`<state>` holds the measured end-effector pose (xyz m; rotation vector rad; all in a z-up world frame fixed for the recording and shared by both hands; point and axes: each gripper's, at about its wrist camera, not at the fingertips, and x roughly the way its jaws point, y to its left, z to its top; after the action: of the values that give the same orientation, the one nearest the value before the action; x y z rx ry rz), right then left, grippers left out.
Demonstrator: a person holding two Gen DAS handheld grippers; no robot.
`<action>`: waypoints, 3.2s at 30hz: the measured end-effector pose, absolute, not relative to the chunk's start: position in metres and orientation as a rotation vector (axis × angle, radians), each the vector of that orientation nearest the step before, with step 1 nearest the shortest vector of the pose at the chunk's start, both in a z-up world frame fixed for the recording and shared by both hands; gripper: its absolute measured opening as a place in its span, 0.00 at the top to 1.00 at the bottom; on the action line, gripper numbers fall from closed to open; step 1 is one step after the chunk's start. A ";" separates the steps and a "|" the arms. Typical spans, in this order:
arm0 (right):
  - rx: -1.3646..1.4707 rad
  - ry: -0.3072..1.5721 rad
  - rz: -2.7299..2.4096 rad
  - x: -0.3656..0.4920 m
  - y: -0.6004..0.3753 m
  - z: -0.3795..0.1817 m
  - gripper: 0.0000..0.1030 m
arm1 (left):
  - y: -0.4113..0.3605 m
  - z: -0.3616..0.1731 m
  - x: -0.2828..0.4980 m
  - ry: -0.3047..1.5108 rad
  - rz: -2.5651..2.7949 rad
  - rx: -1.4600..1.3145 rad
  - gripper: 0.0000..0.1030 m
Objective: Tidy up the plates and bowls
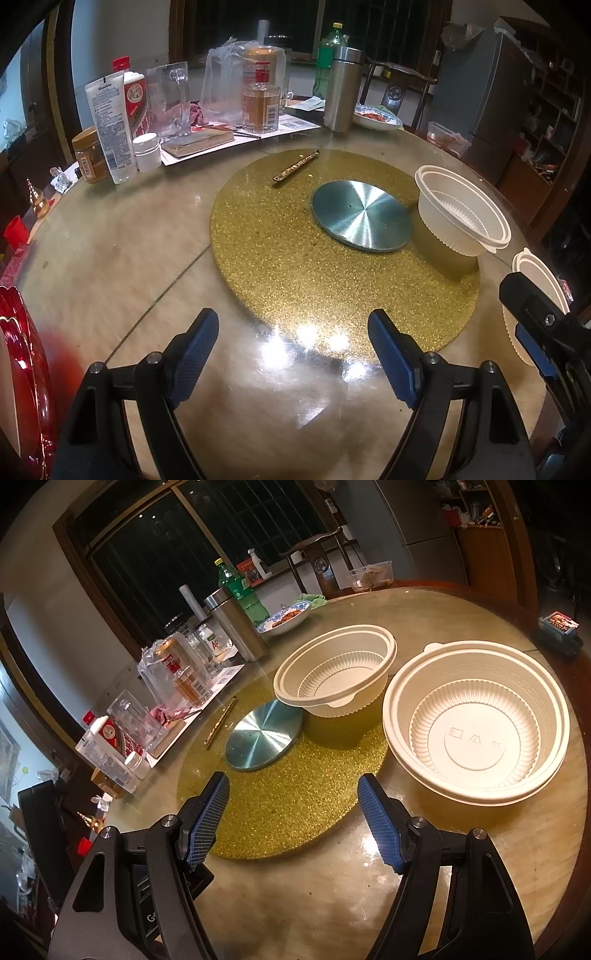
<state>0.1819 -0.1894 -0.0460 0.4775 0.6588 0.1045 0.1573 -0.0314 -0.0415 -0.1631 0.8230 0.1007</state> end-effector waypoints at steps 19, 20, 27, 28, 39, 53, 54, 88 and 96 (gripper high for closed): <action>0.455 0.680 0.097 0.184 -0.186 -0.050 0.29 | -0.033 -0.042 0.157 0.826 0.104 -0.148 0.19; 0.453 0.681 0.097 0.185 -0.186 -0.049 0.29 | -0.034 -0.043 0.157 0.825 0.105 -0.146 0.19; 0.436 0.683 0.089 0.186 -0.185 -0.049 0.29 | -0.035 -0.043 0.157 0.821 0.109 -0.138 0.19; 0.432 0.684 0.086 0.186 -0.184 -0.049 0.29 | -0.035 -0.043 0.157 0.820 0.110 -0.137 0.19; 0.416 0.690 0.079 0.186 -0.184 -0.049 0.29 | -0.034 -0.043 0.156 0.817 0.114 -0.133 0.19; 0.433 0.627 0.088 0.179 -0.189 -0.037 0.29 | -0.035 -0.037 0.158 0.786 0.154 -0.130 0.19; 0.443 0.620 0.093 0.178 -0.191 -0.033 0.29 | -0.035 -0.035 0.157 0.793 0.155 -0.133 0.19; 0.704 0.879 0.194 0.300 -0.326 -0.012 0.29 | -0.121 -0.014 0.281 0.859 0.036 -0.168 0.17; 0.703 0.906 0.150 0.333 -0.338 -0.016 0.29 | -0.130 -0.021 0.297 0.870 -0.010 -0.143 0.17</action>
<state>0.3332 -0.3378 -0.0157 0.7027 0.9057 0.1500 0.2969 -0.1303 -0.0209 -0.1427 0.8700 -0.0104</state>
